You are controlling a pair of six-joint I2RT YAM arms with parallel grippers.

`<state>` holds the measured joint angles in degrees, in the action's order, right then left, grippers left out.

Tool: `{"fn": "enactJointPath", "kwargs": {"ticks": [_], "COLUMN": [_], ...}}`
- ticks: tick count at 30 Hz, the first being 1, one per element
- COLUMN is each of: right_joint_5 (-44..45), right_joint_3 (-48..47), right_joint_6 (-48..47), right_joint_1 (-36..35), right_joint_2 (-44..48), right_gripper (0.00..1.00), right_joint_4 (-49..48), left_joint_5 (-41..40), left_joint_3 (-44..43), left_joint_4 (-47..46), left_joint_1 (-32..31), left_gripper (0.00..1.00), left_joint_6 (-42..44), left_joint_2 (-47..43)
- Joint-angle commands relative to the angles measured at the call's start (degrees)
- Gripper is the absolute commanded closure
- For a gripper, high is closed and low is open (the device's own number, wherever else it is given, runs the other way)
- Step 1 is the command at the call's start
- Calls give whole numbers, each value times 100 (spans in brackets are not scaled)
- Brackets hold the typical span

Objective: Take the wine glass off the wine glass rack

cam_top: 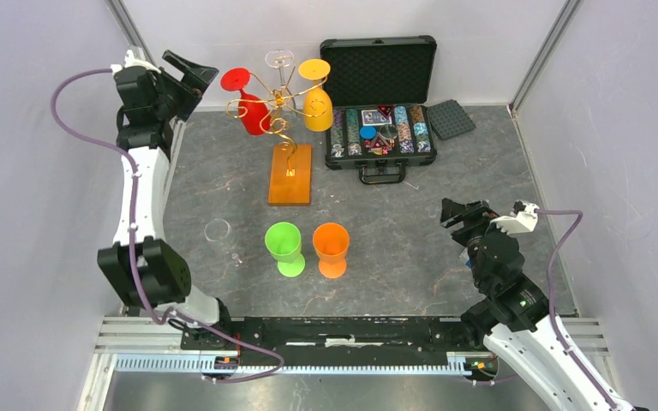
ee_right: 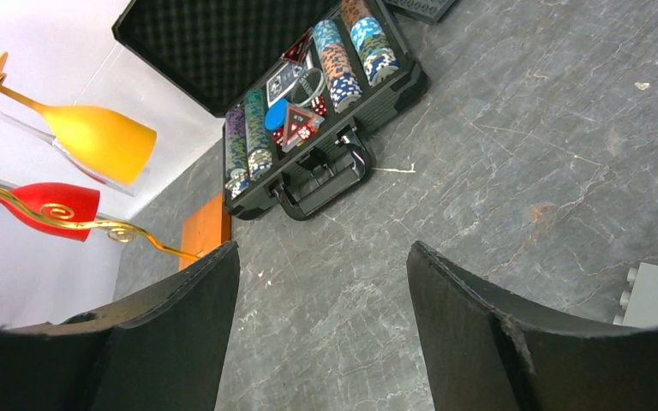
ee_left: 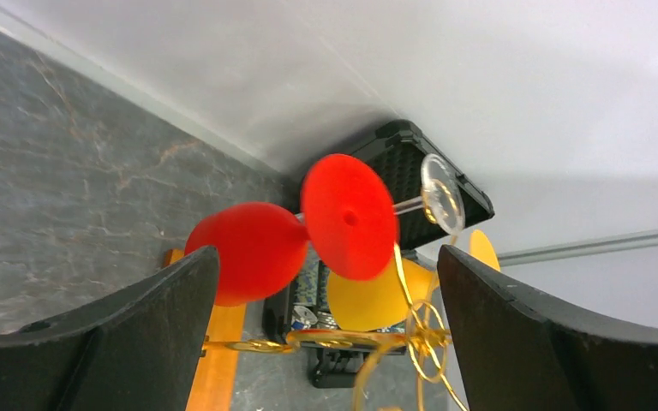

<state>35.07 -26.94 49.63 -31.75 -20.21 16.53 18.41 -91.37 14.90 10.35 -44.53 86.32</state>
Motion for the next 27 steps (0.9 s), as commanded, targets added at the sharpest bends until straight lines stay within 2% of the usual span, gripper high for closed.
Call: {"fn": "enactJointPath", "kwargs": {"ticks": [1, 5, 8, 15, 27], "right_joint_5": [-124, -118, -124, -162, -189], "right_joint_3": [57, 37, 22, -5, -31], "right_joint_6": [-89, -102, -91, -54, 4], "right_joint_1": [2, 8, 10, 1, 8], "right_joint_2": [-12, -46, -71, -126, -59], "right_gripper": [24, 24, 24, 24, 24], "right_joint_4": [-245, -242, -248, -242, -186], "left_joint_5": [871, 912, 1136, 1550, 1766], "left_joint_3": [75, 42, -22, -34, 260], "left_joint_4": [-1080, -1249, -1429, -2007, -2505], "left_joint_1": [116, 123, 125, 125, 163], "left_gripper": [2, 7, 14, 38, 71], "left_joint_6": [-922, -979, -1159, -1754, -2362], "left_joint_2": [366, 654, 936, 1413, 1325]}}
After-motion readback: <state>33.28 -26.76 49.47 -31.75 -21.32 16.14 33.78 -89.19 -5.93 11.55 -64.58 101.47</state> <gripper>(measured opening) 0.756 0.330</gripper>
